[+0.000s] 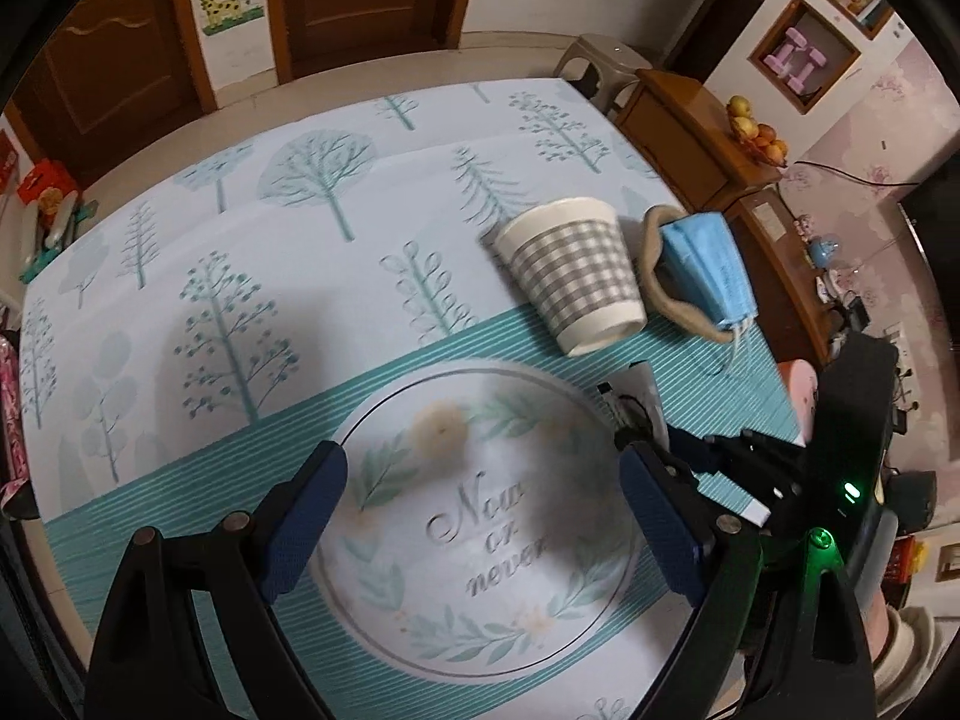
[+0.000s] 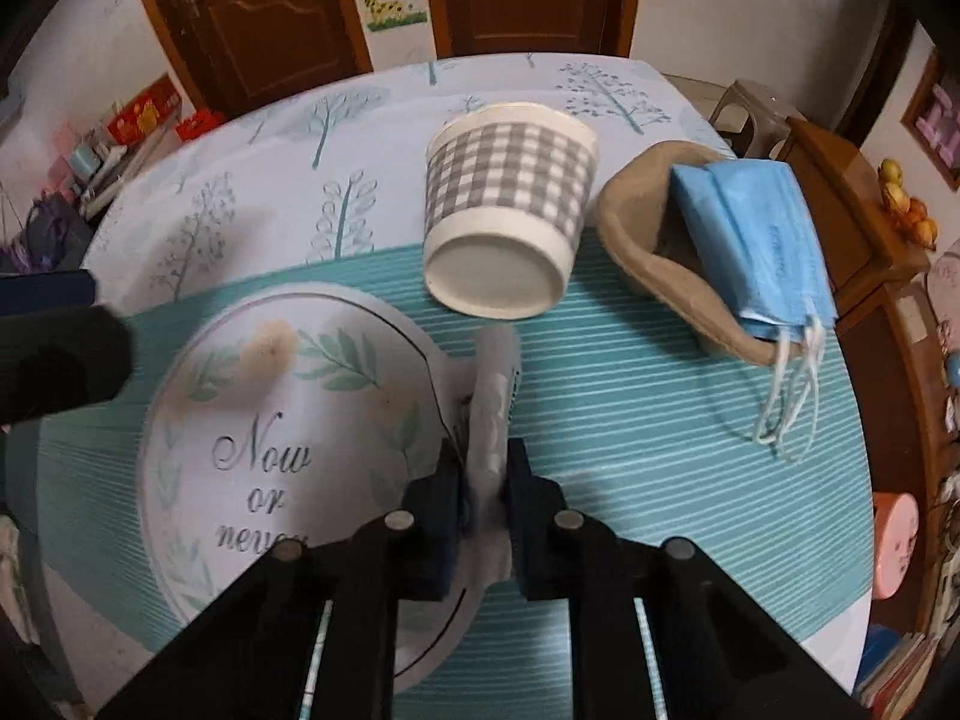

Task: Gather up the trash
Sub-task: 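Grasp the grey-checked paper cup with the left tool while the right tool grasps the white paper strip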

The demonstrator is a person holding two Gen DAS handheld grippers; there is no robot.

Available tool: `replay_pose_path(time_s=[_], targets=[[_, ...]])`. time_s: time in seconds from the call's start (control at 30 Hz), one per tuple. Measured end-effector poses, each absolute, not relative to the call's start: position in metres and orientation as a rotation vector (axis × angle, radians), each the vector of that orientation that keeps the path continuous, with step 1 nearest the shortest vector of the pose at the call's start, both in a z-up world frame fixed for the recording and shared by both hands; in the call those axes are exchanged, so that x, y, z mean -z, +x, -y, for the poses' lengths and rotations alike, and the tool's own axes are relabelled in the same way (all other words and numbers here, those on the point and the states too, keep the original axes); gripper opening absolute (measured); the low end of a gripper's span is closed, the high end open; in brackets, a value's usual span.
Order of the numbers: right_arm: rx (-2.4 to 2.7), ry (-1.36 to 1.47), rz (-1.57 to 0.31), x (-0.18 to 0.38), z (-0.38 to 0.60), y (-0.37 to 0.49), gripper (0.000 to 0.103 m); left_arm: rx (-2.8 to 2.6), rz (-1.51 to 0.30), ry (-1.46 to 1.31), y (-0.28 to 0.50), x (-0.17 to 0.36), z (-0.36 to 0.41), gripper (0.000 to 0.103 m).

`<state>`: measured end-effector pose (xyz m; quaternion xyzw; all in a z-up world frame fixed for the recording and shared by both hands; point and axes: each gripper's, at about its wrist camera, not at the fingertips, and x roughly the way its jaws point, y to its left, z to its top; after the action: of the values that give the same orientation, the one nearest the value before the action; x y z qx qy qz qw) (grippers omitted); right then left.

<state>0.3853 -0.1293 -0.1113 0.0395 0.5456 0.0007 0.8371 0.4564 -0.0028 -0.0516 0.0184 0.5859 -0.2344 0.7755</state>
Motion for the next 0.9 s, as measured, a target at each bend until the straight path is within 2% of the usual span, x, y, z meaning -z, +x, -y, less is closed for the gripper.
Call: replay_pose_path(time_s=[0.37,0.53,0.9], targets=[[0.025,0.217,-0.999,0.049,0.163,0.401,0.01,0.541,-1.275,-0.071,0.502,0.05,0.025,0.091],[0.064,0.252,-0.99,0.051,0.18,0.42,0.01,0.544,-1.324,-0.127,0.525,0.067,0.039,0.084],[0.1,0.335,-0.996,0.067,0.203,0.436,0.01,0.532,-1.436,-0.177,0.552,0.115,0.073,0.084]])
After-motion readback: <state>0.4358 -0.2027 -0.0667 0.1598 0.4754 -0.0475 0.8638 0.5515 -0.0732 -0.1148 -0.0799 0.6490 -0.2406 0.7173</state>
